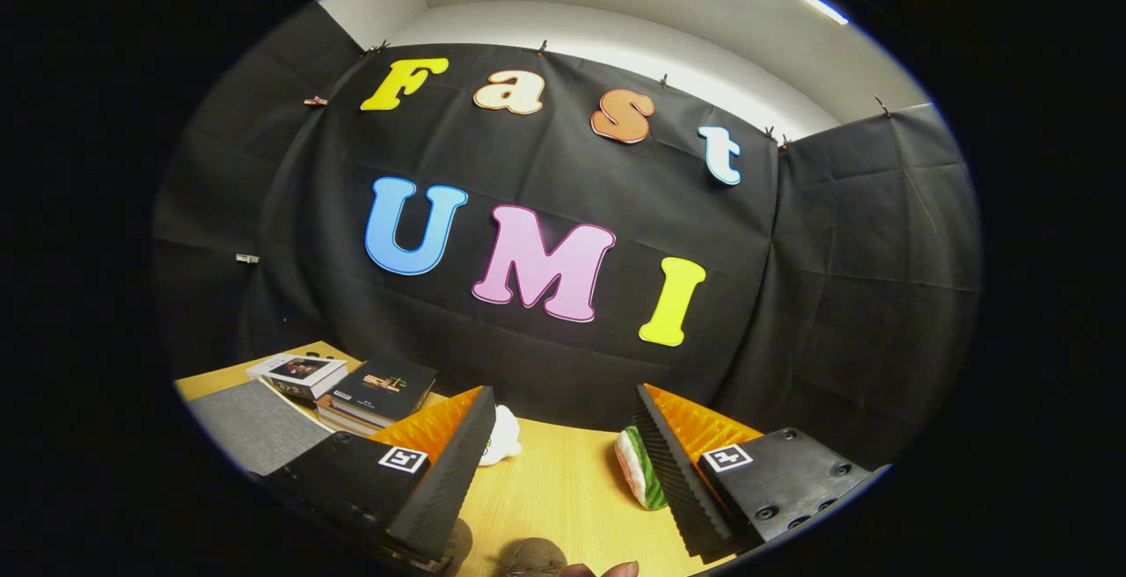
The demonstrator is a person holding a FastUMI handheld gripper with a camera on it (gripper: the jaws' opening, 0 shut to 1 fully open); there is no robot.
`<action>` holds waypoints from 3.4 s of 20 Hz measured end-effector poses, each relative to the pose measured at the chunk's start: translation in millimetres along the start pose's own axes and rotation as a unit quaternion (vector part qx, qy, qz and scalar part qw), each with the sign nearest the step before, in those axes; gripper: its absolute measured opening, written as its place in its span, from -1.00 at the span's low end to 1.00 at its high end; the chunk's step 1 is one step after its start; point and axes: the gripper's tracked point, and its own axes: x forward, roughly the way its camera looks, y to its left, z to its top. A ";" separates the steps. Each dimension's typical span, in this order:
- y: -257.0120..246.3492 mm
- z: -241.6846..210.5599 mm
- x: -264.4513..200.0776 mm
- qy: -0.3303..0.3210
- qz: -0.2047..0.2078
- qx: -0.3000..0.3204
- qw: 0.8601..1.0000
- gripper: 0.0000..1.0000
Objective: Open the storage box then place both shoes into the box .Put the left shoe in first, then the right shoe, with the right side of both shoes facing outward in a uniform manner.
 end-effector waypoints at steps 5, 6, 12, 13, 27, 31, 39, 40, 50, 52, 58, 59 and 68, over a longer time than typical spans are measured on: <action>1.0 -0.2 -0.6 0.002 0.001 0.000 1.000 0.94; -0.1 -0.1 -0.4 0.002 0.000 0.000 1.000 0.94; 1.9 -3.9 -1.3 0.008 0.001 0.002 1.000 0.94; 2.9 -4.9 -2.0 0.008 0.002 0.001 1.000 0.94; 30.1 -5.5 -5.1 0.019 0.052 0.031 0.998 0.94; 86.4 -29.5 -13.0 0.074 0.179 0.077 0.978 0.94; 180.1 -95.0 -46.9 0.242 0.371 0.250 0.861 0.96; 188.1 -106.5 -50.8 0.265 0.382 0.269 0.844 0.96; 244.5 -194.8 -87.1 0.442 0.394 0.455 0.665 0.96; 250.8 -198.6 -87.4 0.450 0.388 0.487 0.640 0.95; 268.1 -203.1 -78.8 0.455 0.375 0.566 0.576 0.95; 271.2 -203.8 -79.5 0.459 0.376 0.570 0.569 0.95; 310.3 -192.9 -94.0 0.483 0.401 0.608 0.486 0.65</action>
